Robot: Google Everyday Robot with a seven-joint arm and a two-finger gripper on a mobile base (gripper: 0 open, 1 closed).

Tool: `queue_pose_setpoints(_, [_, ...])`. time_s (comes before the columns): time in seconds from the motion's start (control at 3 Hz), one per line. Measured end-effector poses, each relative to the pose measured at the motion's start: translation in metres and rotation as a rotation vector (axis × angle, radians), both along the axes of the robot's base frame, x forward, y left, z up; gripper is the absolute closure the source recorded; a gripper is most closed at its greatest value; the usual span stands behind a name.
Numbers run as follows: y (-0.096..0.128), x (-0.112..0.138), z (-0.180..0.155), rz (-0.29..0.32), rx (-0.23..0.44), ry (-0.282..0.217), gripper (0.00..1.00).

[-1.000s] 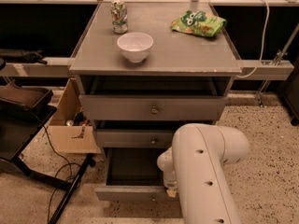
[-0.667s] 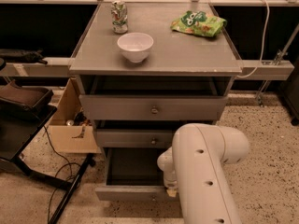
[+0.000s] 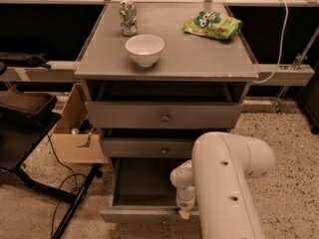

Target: Open bottom drawer

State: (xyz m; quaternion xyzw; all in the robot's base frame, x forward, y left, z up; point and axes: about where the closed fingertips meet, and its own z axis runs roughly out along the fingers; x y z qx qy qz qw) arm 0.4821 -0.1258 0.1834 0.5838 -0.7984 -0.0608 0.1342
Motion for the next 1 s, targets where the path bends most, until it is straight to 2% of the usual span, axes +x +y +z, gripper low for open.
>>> queue_pose_setpoints(0.33, [0.001,-0.004,-0.001,-0.009,0.002,0.009,1.00])
queue_pose_setpoints(0.67, [-0.002,-0.034,0.001,-0.058,0.012,0.072,1.00])
queue_pose_setpoints(1.0, [-0.001,-0.033,0.000,-0.058,0.012,0.072,1.00])
